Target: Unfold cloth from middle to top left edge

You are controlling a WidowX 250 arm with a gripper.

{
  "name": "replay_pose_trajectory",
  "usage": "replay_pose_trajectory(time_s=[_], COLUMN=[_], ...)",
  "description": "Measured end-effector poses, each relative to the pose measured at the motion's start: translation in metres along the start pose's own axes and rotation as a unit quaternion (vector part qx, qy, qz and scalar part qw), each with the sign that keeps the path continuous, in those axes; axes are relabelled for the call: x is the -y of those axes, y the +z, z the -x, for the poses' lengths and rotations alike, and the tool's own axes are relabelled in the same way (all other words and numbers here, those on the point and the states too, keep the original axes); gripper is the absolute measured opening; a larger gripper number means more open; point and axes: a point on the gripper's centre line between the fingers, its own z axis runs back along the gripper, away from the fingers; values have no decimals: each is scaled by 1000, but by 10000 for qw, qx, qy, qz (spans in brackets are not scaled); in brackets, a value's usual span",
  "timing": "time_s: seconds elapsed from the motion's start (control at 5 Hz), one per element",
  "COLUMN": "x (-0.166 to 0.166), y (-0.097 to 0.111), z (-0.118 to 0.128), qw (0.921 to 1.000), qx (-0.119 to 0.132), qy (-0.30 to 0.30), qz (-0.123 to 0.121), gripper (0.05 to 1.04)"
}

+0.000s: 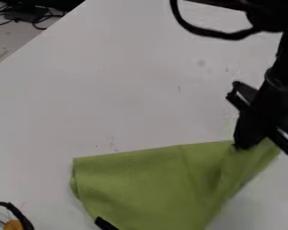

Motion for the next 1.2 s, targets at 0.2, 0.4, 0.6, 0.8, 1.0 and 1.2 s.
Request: replay_pose_trajectory(time_s=[0.2,0.4,0.6,0.8,1.0,1.2], x=[-18,-48,-84,-130,-158,-184], y=[22,43,50,54,30,8], z=[2,11,21,31,28,16], qw=[9998,9994,9995,9985,9877,9633], qx=[90,101,-112,-436,-963,-1363], qy=[104,238,114,-220,-1214,-2273], qz=[-135,-248,-279,-235,189,436], gripper=[56,56,56,56,56,56])
